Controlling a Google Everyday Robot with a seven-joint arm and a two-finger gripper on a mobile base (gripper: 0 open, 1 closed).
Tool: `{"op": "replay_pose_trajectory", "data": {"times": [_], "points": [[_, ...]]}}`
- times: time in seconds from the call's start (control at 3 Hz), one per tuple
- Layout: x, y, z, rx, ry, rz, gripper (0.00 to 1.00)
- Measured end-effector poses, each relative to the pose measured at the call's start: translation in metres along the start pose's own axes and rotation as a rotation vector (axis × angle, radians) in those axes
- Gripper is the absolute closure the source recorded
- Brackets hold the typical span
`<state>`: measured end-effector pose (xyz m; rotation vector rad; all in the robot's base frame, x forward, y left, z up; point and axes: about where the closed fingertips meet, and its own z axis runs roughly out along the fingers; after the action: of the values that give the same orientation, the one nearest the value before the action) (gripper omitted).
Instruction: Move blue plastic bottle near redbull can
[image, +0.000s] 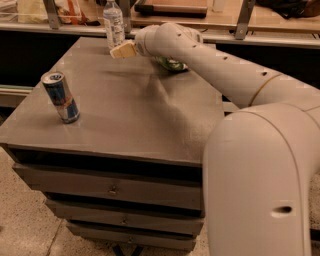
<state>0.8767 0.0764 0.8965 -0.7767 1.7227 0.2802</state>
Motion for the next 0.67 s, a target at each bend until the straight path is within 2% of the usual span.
{"op": "replay_pose_trajectory", "data": {"times": [0.33, 0.67], "points": [[-0.003, -0.002, 0.016, 0.021, 0.008, 0.075, 0.0], [-0.006, 0.0, 0.031, 0.016, 0.005, 0.113, 0.0]]}}
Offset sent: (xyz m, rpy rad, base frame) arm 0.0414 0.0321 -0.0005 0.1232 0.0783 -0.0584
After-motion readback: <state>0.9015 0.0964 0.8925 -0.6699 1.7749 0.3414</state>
